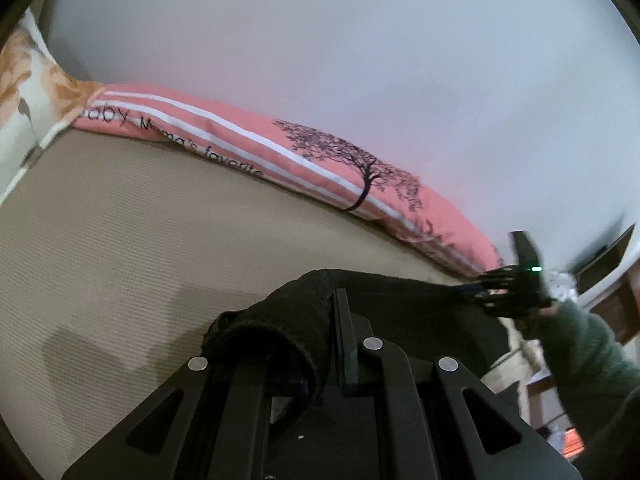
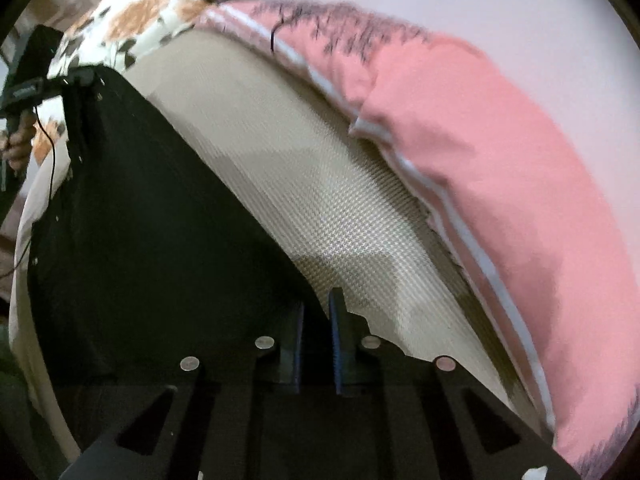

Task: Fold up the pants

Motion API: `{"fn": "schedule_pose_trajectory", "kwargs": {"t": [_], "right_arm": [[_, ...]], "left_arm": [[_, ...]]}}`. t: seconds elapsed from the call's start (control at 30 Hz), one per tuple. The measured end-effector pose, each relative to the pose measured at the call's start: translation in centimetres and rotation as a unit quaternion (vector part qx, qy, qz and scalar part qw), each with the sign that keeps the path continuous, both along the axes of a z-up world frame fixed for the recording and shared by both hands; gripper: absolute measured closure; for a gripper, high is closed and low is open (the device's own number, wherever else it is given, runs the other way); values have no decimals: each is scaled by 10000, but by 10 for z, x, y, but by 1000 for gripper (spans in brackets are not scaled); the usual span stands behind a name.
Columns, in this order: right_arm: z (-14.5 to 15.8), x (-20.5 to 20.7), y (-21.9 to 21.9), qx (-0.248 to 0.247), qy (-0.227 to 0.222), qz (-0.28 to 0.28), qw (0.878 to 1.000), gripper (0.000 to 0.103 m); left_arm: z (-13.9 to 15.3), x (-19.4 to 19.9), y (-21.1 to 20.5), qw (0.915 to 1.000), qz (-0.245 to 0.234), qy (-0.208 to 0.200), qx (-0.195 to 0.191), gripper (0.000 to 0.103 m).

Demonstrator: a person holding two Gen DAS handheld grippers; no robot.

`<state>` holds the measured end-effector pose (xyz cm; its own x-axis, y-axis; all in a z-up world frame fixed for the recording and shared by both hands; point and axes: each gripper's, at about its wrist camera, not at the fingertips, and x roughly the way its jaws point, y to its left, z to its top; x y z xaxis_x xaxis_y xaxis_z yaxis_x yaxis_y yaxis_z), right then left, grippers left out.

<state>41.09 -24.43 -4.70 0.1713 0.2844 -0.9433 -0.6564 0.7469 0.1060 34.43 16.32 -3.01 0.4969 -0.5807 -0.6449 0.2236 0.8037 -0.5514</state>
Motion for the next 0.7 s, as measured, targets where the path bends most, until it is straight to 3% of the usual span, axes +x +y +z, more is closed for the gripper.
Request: {"fn": "schedule_pose_trajectory", "kwargs": {"t": [0.17, 0.4, 0.7], "right_arm": [[31, -20, -7, -162, -483, -291, 9983, 95], [76, -62, -34, -200, -790, -602, 9949, 95], [88, -155, -31, 71, -417, -871, 9953, 96]], "left_arm": [[6, -2, -1, 9995, -130, -70, 266, 94], [30, -29, -5, 9974, -428, -335, 469, 94], [41, -92, 4, 9929, -877, -339, 728, 93]]}}
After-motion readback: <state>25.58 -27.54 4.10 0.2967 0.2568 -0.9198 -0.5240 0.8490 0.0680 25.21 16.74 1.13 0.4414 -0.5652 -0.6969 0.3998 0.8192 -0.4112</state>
